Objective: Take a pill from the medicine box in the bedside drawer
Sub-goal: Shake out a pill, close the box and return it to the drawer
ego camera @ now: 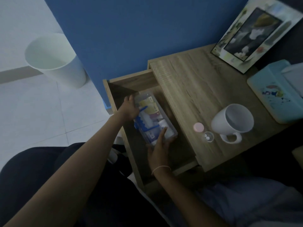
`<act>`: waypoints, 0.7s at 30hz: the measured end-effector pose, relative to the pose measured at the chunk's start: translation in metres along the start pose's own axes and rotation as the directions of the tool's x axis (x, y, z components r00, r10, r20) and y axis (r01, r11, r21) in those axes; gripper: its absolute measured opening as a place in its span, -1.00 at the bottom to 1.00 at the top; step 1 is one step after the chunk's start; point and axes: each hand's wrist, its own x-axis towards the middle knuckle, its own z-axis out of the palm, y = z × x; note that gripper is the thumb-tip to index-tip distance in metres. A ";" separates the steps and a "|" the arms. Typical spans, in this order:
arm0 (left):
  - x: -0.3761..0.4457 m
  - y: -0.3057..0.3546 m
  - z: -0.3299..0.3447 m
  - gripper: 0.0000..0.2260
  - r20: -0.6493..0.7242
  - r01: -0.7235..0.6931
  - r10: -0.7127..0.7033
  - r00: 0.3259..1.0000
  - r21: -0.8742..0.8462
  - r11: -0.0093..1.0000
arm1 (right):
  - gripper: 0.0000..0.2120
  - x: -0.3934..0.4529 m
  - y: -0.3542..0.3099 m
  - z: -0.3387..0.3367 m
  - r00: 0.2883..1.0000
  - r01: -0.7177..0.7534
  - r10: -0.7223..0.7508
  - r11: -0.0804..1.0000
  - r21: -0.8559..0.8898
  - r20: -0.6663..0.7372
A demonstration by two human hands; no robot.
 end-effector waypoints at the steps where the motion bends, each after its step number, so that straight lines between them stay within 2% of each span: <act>1: -0.002 -0.002 0.003 -0.39 -0.003 -0.018 0.018 1.000 0.073 0.997 | -0.05 0.000 0.001 -0.001 1.000 0.019 -0.018 1.000 0.008 -0.013; 3: -0.004 -0.007 0.012 -0.37 -0.032 -0.109 0.125 0.992 0.309 0.945 | -0.11 0.002 0.004 -0.002 0.995 0.082 -0.085 0.995 -0.056 -0.057; 5: -0.004 -0.011 0.021 -0.42 -0.048 -0.228 0.274 0.961 0.430 0.874 | -0.18 0.005 0.007 -0.004 0.979 0.151 -0.174 0.969 -0.198 -0.103; 8: -0.003 -0.013 0.028 -0.46 -0.012 -0.305 0.350 0.937 0.465 0.831 | -0.29 0.011 0.008 -0.005 0.958 0.233 -0.273 0.918 -0.321 -0.085; 17: -0.007 -0.022 0.037 -0.43 0.031 -0.308 0.337 0.941 0.493 0.814 | -0.39 0.012 0.013 -0.008 0.954 0.274 -0.300 0.895 -0.351 -0.021; 19: -0.010 -0.017 0.033 -0.45 -0.011 -0.297 0.351 0.936 0.508 0.808 | -0.42 0.015 0.004 -0.019 0.929 0.327 -0.367 0.876 -0.354 -0.051; 21: -0.013 -0.012 0.026 -0.46 -0.126 -0.262 0.375 0.919 0.515 0.816 | -0.43 0.030 -0.011 -0.035 0.873 0.406 -0.471 0.846 -0.345 -0.127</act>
